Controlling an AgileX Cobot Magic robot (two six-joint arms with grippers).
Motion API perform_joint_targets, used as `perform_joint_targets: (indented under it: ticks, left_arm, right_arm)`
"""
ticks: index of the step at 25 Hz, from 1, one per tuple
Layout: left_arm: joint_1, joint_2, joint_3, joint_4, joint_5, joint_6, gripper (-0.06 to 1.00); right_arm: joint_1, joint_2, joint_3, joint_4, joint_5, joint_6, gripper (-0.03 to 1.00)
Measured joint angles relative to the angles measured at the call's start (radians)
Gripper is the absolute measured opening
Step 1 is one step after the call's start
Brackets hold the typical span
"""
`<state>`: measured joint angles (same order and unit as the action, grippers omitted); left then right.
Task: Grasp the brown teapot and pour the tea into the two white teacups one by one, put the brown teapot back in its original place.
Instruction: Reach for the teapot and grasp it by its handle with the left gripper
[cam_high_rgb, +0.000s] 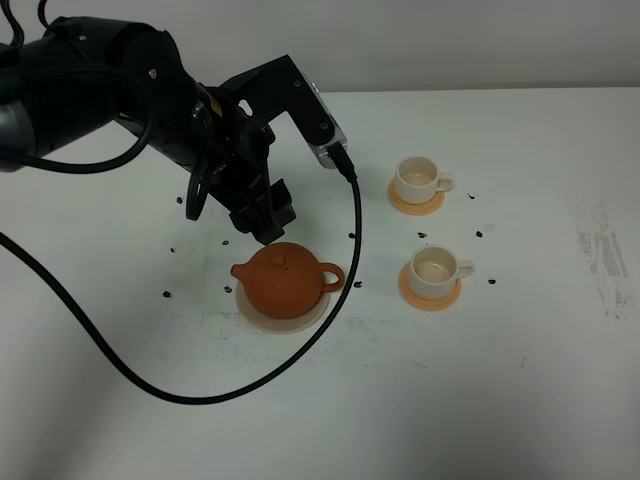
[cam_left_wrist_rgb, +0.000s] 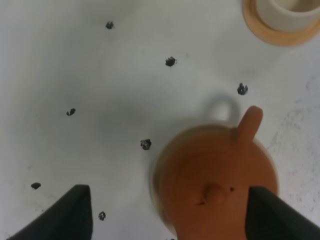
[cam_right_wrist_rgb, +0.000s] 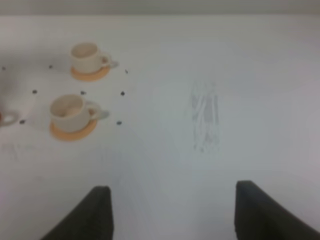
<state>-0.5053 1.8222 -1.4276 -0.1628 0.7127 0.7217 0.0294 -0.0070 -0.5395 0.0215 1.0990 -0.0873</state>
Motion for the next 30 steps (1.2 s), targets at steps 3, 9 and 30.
perform_joint_targets:
  ticks: [3,9,30]
  left_arm:
    - [-0.009,0.001,-0.039,0.002,0.02,0.003,0.65]
    - [-0.09,0.001,-0.101,0.021,0.032,0.037,0.65]
    - [-0.133,0.124,-0.106,0.156,0.078,0.05,0.65]
  right_arm:
    - [0.0,-0.001,0.028,0.013,0.003,0.001,0.54]
    - [0.0,-0.001,0.036,0.033,-0.011,0.001,0.54]
    - [-0.187,-0.001,0.036,0.108,-0.013,0.001,0.54]
